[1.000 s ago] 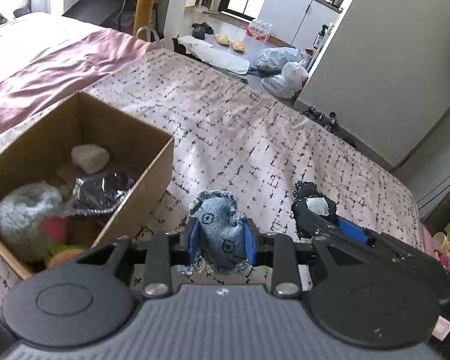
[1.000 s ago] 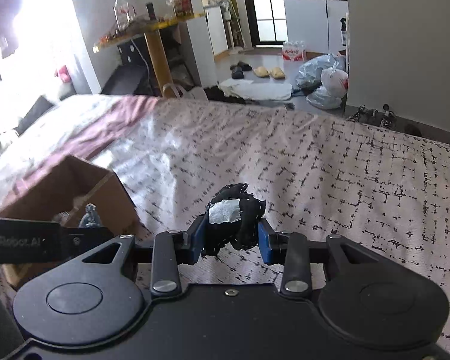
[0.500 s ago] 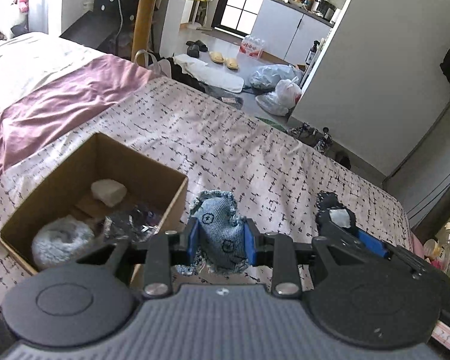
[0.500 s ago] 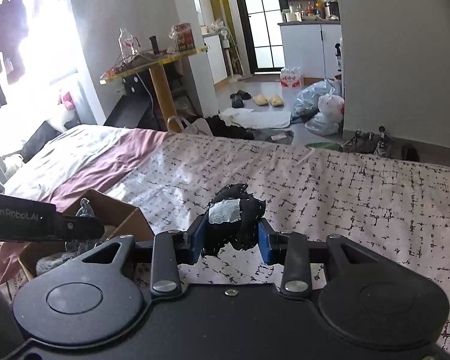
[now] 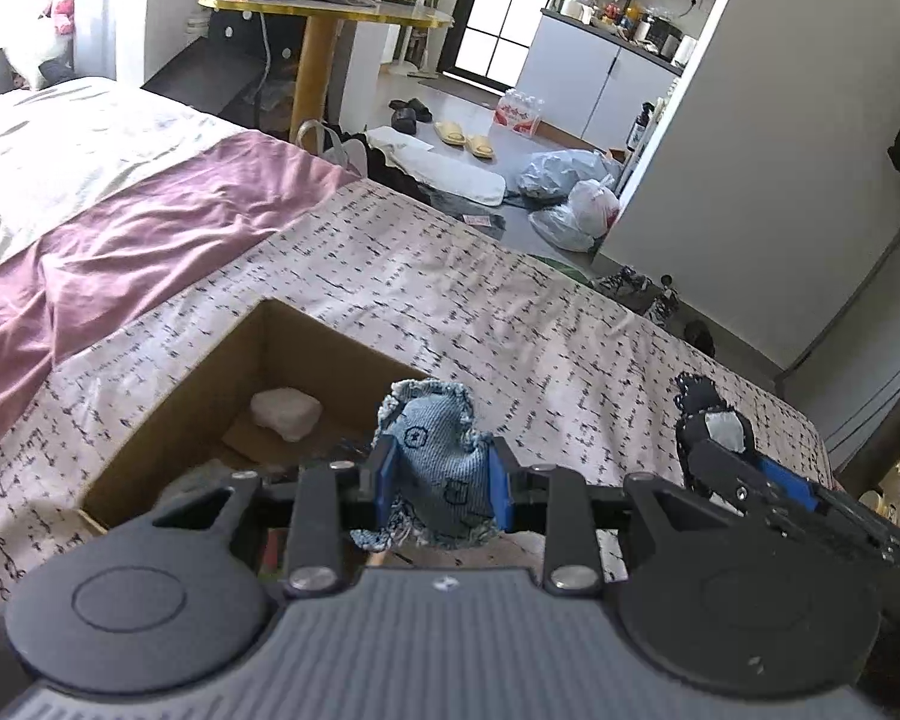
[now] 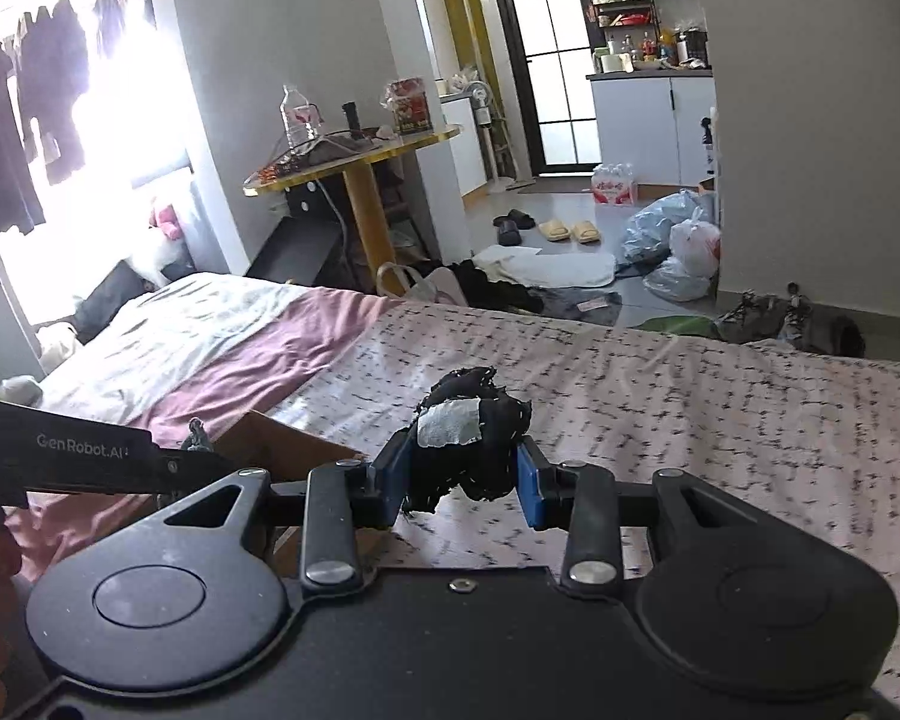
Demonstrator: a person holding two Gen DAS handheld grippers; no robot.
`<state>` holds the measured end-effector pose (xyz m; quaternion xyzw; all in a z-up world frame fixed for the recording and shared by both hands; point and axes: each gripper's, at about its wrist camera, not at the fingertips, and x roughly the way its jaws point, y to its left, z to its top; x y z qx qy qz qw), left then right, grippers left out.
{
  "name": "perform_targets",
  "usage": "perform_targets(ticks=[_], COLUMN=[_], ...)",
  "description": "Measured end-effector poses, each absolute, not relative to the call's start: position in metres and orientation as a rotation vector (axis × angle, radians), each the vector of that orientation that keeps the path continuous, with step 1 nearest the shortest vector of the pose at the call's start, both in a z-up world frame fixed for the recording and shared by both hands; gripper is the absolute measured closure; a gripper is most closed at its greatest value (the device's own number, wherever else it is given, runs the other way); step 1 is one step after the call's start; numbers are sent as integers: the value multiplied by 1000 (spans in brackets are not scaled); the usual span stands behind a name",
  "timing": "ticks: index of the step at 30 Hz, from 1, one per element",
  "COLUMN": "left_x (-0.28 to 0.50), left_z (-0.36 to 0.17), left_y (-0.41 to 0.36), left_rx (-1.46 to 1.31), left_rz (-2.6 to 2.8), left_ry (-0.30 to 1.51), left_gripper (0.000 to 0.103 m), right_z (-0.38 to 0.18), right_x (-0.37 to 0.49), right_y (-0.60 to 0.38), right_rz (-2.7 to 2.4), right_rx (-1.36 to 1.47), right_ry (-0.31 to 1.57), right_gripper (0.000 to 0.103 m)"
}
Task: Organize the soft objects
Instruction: 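Carry both plushes over the cardboard box with both grippers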
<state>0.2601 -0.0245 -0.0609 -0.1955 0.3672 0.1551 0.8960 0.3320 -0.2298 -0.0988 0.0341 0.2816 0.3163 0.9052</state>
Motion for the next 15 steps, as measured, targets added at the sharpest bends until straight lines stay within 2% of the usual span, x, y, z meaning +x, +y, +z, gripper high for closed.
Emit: perform_targets(ticks=[15], left_x=[247], left_z=[-53], left_y=[33], left_rx=[-384], left_rz=[373], left_ry=[746], left_gripper=[73], right_z=[-88], right_x=[316], right_y=[-187], right_rz=[699], right_rx=[32], right_ry=[568], right_gripper=[66])
